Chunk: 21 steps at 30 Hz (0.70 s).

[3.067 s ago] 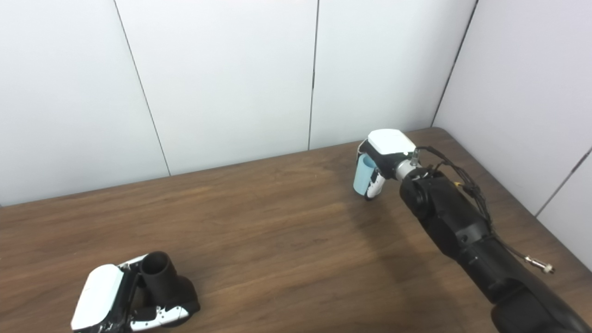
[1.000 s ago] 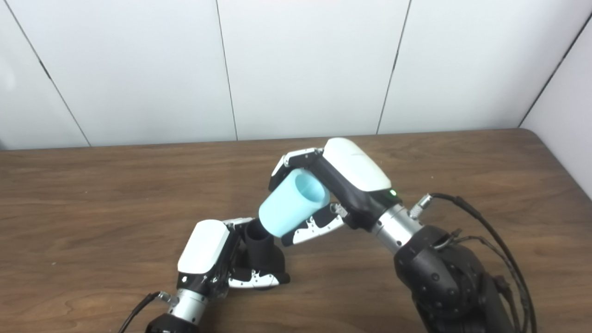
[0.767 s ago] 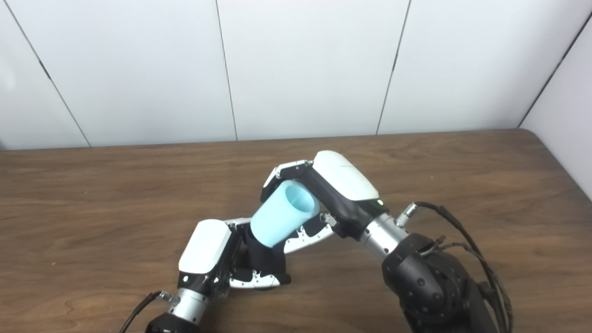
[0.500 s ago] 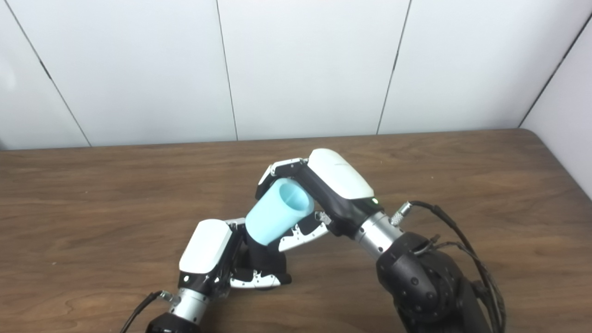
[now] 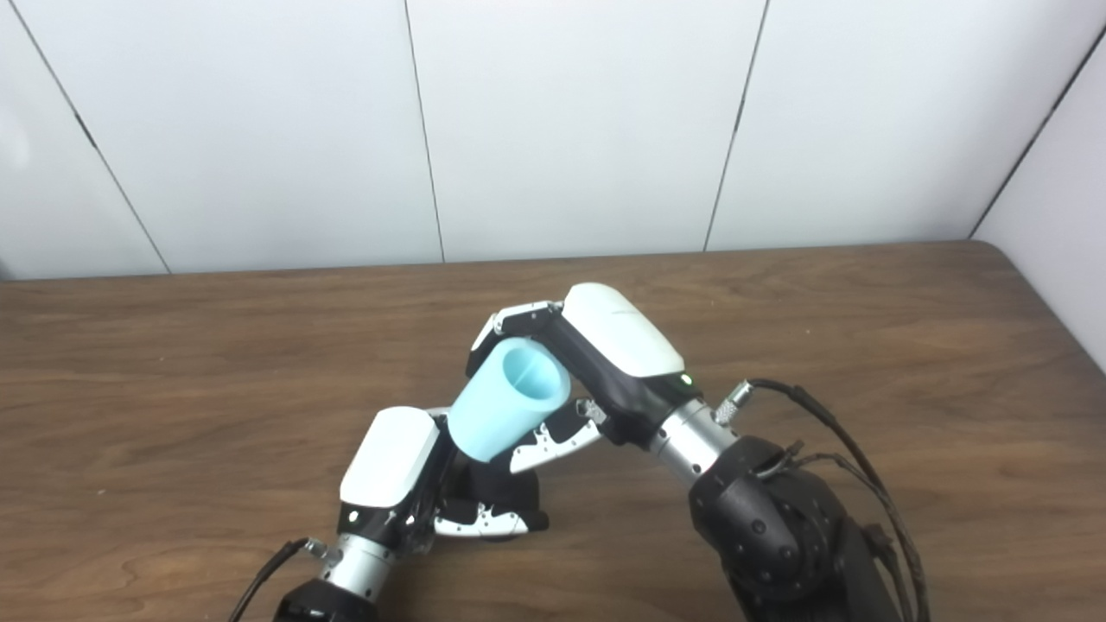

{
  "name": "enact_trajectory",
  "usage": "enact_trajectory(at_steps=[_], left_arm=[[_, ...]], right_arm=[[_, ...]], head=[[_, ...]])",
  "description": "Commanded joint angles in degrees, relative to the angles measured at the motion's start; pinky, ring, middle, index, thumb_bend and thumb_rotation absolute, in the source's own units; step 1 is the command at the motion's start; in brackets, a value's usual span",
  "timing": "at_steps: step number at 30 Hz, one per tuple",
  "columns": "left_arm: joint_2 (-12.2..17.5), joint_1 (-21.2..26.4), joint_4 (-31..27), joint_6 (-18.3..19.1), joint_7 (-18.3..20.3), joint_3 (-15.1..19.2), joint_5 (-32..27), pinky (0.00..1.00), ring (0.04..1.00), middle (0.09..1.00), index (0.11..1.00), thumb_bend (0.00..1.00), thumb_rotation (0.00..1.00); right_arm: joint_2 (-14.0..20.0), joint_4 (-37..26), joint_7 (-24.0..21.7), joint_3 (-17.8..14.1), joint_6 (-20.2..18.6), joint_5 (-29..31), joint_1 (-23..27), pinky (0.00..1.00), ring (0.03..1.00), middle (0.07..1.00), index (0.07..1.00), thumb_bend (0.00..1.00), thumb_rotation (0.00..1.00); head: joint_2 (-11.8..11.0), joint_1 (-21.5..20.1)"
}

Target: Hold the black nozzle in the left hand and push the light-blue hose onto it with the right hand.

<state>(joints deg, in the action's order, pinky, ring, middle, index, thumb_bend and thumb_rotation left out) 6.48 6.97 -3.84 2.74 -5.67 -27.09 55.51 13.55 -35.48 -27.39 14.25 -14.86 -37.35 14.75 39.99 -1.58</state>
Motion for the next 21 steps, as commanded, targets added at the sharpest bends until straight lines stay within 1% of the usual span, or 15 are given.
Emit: enact_trajectory(at_steps=[1,6,12,21], left_arm=[[0.6,-0.4,1.2,1.5,3.0,-0.7,1.2,0.41,0.506,0.482,0.488,0.52,0.00],[0.8,-0.4,1.1,1.1,2.5,-0.8,1.3,0.40,0.501,0.483,0.488,0.52,0.00],[0.8,-0.5,0.9,1.4,2.9,-0.9,1.2,0.40,0.504,0.477,0.490,0.53,0.00],[0.7,-0.9,0.4,1.7,3.3,-1.4,1.3,0.38,0.481,0.445,0.497,0.52,0.00]], right_arm=[[1.2,-0.6,0.0,0.5,2.2,-0.7,0.5,0.29,0.389,0.514,0.527,0.49,0.00],[2.4,-0.2,-0.1,1.4,3.6,-2.2,0.0,0.28,0.380,0.506,0.538,0.49,0.00],[3.0,0.1,-0.9,1.4,3.3,-2.6,0.3,0.28,0.383,0.505,0.541,0.49,0.00],[2.4,1.1,-0.5,0.9,3.1,-2.4,0.7,0.28,0.382,0.510,0.532,0.49,0.00]], head=[[0.1,0.0],[0.2,-0.2],[0.4,-0.3],[0.5,-0.2]])
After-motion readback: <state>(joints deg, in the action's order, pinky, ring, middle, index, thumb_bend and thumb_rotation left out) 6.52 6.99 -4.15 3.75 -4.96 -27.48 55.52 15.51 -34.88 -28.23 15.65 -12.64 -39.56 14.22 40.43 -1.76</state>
